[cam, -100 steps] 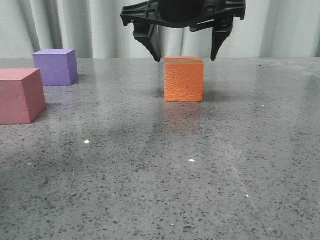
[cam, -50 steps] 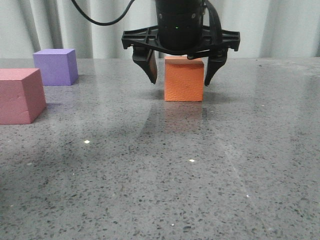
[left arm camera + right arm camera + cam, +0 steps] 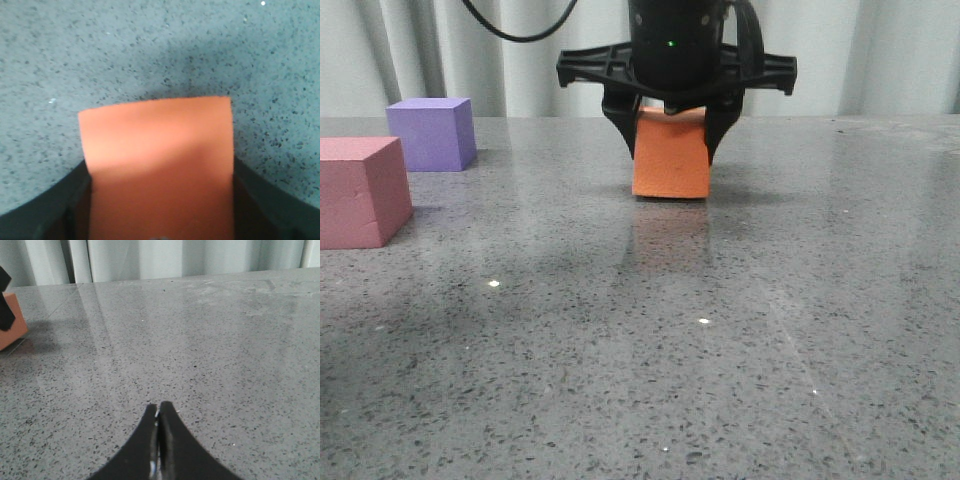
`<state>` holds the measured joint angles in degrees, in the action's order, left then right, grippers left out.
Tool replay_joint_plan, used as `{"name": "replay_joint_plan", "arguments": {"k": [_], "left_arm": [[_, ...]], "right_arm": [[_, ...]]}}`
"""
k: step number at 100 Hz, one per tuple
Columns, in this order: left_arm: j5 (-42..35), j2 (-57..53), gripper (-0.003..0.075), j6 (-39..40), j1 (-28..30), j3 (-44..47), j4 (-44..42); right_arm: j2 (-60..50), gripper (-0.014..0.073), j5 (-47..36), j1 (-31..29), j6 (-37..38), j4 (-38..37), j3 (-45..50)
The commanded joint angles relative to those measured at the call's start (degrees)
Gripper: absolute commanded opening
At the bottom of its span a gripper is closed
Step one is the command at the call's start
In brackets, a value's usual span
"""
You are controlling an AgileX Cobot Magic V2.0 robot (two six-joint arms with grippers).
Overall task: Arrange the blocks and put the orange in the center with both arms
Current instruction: 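Close the left gripper on the orange cube and lift it, then carry the orange cube beside the purple cube and lower it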
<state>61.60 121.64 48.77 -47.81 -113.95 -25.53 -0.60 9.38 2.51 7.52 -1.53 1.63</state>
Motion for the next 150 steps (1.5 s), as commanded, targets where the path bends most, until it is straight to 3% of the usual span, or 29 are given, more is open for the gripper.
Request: {"name": "replay_joint_plan", "arguments": {"k": [1,13,33,68,97,129,150], "left_arm": [[1.7,-3.6,0.0043,-2.0,-0.3,-4.6,-1.8],[4.6,-5.2,0.0043,-2.7,-0.3,-7.0,-4.3],[11.3,-9.5,0.0043,-2.7,-0.3,-7.0,-15.7],[11.1,-17.4,0.0043,-2.0,0.7,-2.7,-21.6],[10.4,-24.3,0.0043,1.0,5.4,10.5,-22.5],[2.3,-34.9,0.0043,5.2,11.0,29.8,-22.5],[-3.4,-37.8,0.0043,5.8,14.1,34.8,-19.1]], "right_arm": [[-1.4,-0.0067,-4.8,0.1,-0.5,-0.3,-0.8],[-1.4,-0.0067,-4.8,0.1,-0.5,-0.3,-0.8],[-1.4,-0.0067,-4.8,0.1,-0.5,-0.3,-0.8],[-1.4,-0.0067,-4.8,0.1,-0.5,-0.3,-0.8],[-1.4,-0.0067,-4.8,0.1,-0.5,-0.3,-0.8],[-1.4,-0.0067,-4.8,0.1,-0.5,-0.3,-0.8],[-1.4,-0.0067,-4.8,0.1,-0.5,-0.3,-0.8]]}}
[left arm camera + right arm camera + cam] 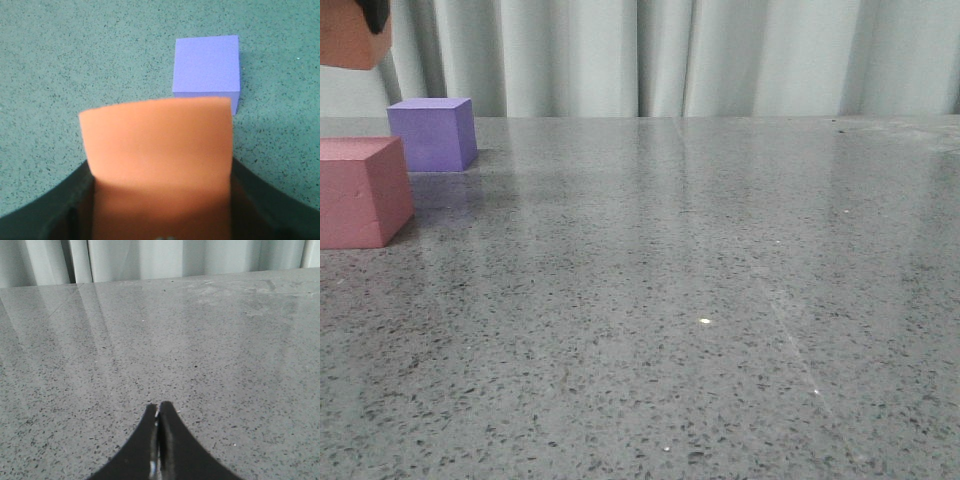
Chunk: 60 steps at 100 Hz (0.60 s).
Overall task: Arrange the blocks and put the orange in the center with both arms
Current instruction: 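Carry the orange cube beside the purple cube and lower it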
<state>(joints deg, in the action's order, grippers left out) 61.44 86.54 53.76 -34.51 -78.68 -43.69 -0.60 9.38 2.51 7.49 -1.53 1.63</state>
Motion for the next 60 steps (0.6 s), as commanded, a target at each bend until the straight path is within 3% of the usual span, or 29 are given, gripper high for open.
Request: {"name": "replay_joint_plan", "arguments": {"k": [1,22,60], "left_arm": [[-3.5,-2.7,0.0043,0.8,1.0,-0.5,-0.8],[-10.9,-2.6,0.0043,0.8,1.5,-0.1,0.9],[-16.2,-0.8,0.0043,0.3,4.9,3.6,4.9]], "right_arm": [[-1.4,-0.0067,-4.8,0.1,-0.5,-0.3,-0.8],[-1.4,-0.0067,-4.8,0.1,-0.5,-0.3,-0.8],[-1.4,-0.0067,-4.8,0.1,-0.5,-0.3,-0.8]]}}
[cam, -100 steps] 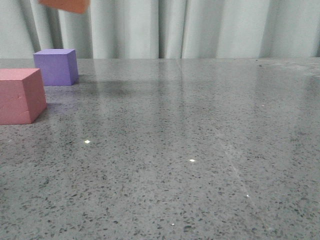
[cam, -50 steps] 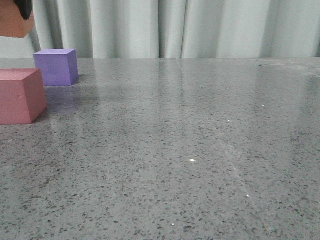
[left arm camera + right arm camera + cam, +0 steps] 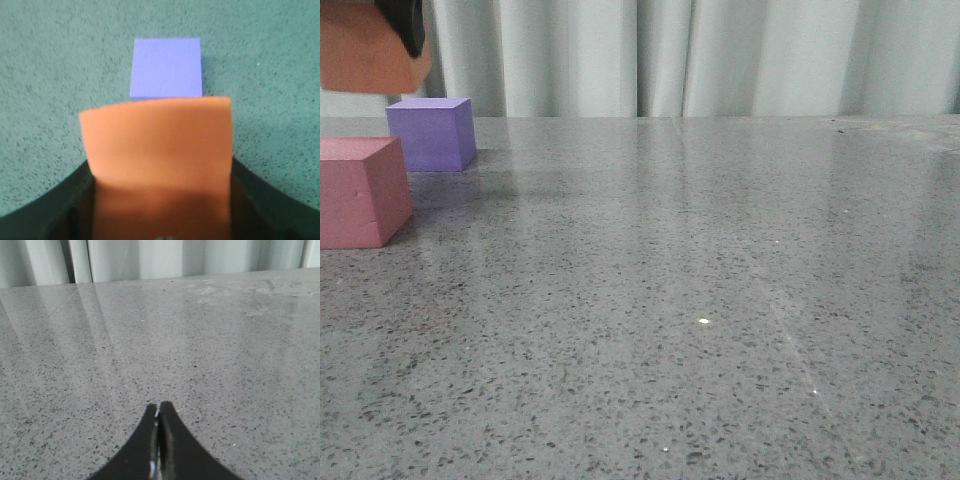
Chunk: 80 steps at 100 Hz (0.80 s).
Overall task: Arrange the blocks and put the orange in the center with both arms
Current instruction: 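Carry the orange cube beside the purple cube and lower it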
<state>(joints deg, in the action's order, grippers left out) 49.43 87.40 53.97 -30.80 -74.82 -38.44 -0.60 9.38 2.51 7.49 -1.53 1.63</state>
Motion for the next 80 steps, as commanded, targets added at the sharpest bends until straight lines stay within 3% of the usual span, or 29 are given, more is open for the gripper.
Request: {"name": "replay_joint_plan", "arguments": {"k": [1,80], "left_arm": [[-4.4,-1.7,0.0043,0.1,1.2,-0.1,-0.3],[-9.6,2.9,0.0043,-4.4,3.3,0.8,1.7]], "right_arm": [[-1.4,-0.0067,-4.8,0.1,-0.5,-0.3,-0.8],[-1.4,-0.0067,-4.8,0.1,-0.5,-0.3,-0.8]]}}
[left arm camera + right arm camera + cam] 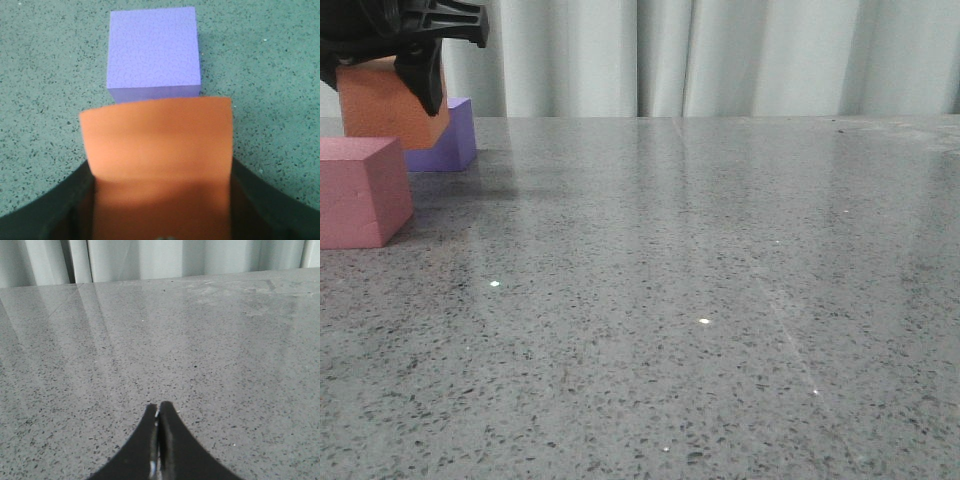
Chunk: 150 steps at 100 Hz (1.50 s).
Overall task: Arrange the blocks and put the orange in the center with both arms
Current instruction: 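Carry the orange cube beside the purple cube and lower it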
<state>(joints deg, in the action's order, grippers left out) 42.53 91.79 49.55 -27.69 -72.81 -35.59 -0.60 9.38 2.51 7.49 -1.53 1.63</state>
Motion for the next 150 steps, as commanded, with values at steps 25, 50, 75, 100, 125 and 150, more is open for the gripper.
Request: {"name": "replay_joint_plan", "arguments": {"k": [25,50,75,100,125,150], "left_arm": [[-3.3,0.7,0.0043,0.0,0.2,-1.2,-1.1],[-3.3,1.2,0.0043,-0.1,0.3,-1.2,-1.4],[-3.3,1.2,0.0043,-0.1,0.8,-1.0,-1.4],[-4.0,1.3,0.0043,-0.1,0.9,1.1,-1.4],[-6.0,1.3,0.0043,-0.1,0.9,2.6,-1.4],[-7.0,1.3,0.0083,-0.2,0.9,2.6,-1.9]], "right_arm": [[-1.4,-0.0067,-4.8,0.1,-0.5,-0.3,-0.8],[-1.4,-0.0067,-4.8,0.1,-0.5,-0.3,-0.8],[-1.4,-0.0067,-4.8,0.1,-0.5,-0.3,-0.8],[-1.4,-0.0067,-4.8,0.1,-0.5,-0.3,-0.8],[-1.4,-0.0067,-4.8,0.1,-0.5,-0.3,-0.8],[-1.4,-0.0067,-4.8,0.1,-0.5,-0.3,-0.8]]}}
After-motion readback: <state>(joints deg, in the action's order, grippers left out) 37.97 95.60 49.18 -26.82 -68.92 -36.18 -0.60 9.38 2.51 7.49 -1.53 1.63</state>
